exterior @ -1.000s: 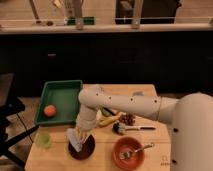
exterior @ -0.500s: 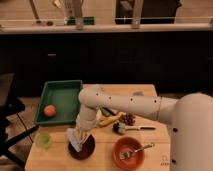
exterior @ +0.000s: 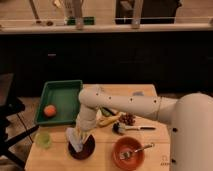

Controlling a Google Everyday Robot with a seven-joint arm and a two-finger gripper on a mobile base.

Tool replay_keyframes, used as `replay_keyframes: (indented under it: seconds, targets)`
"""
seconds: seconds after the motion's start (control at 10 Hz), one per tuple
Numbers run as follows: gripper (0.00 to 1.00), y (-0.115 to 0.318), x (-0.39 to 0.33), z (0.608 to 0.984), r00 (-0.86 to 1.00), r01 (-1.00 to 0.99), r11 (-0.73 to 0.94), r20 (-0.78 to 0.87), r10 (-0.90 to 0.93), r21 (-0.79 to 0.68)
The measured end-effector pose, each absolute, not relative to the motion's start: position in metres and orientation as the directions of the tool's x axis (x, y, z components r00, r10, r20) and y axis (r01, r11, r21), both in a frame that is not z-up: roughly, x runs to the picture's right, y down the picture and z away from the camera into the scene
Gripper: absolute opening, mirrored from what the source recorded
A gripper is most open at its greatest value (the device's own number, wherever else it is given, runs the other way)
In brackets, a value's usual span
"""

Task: Place towel in purple bowl

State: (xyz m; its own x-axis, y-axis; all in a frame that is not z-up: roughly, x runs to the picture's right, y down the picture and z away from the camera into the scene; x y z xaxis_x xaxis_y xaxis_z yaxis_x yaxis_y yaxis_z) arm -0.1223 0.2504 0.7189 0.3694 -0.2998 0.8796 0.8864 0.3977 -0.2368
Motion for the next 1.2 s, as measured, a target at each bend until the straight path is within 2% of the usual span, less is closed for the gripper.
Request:
replay_keyframes:
  seconds: [0.2,0.3,1.2]
  targets:
    - [0.74,0.252,-0.125,0.717,0.371,0.887,0.394,0.878,-0.302,-0.239]
    - [0.78,0.253,-0.125,0.716,0.369,0.889,0.392,0.878,-0.304,-0.238]
    - [0.8,0.25,-0.13,0.707,0.359,0.898,0.374,0.876,-0.321,-0.231]
